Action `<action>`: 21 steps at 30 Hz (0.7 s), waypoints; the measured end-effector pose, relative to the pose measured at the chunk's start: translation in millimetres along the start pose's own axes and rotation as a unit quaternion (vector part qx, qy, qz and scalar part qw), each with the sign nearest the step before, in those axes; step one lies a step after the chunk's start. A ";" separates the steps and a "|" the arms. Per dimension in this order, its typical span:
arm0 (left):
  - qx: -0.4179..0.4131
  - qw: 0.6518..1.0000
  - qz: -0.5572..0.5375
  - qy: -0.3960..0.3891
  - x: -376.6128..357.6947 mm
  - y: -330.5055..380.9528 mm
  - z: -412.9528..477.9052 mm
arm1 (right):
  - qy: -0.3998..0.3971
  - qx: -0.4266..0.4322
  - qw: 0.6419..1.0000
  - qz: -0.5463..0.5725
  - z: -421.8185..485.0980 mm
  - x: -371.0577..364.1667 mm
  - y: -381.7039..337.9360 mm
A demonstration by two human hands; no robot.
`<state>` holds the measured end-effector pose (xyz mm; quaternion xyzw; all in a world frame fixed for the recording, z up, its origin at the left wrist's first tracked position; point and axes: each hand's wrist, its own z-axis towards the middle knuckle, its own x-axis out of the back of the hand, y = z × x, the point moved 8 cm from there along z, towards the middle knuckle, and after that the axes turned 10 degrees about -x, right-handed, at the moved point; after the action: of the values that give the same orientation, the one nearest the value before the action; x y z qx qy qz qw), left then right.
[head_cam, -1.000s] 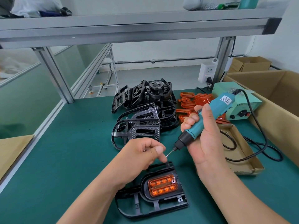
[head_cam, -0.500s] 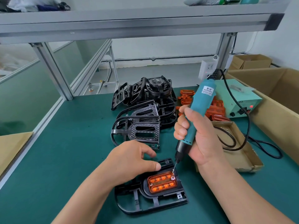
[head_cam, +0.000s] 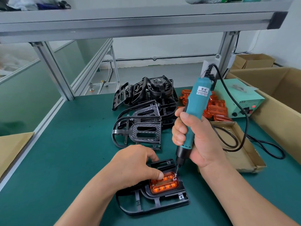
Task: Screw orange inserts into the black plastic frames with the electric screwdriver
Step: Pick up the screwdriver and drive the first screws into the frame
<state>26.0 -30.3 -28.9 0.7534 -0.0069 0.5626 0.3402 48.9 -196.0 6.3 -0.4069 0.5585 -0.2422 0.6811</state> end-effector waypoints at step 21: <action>0.012 0.999 -0.042 -0.004 -7.0 -2.9 2.5 | -0.094 0.016 0.991 -0.091 -15.4 -32.7 2.0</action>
<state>26.8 -32.0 -36.7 0.7595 0.0305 0.5449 0.3542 25.4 -173.6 22.4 -0.4662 0.4488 -0.2727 0.7120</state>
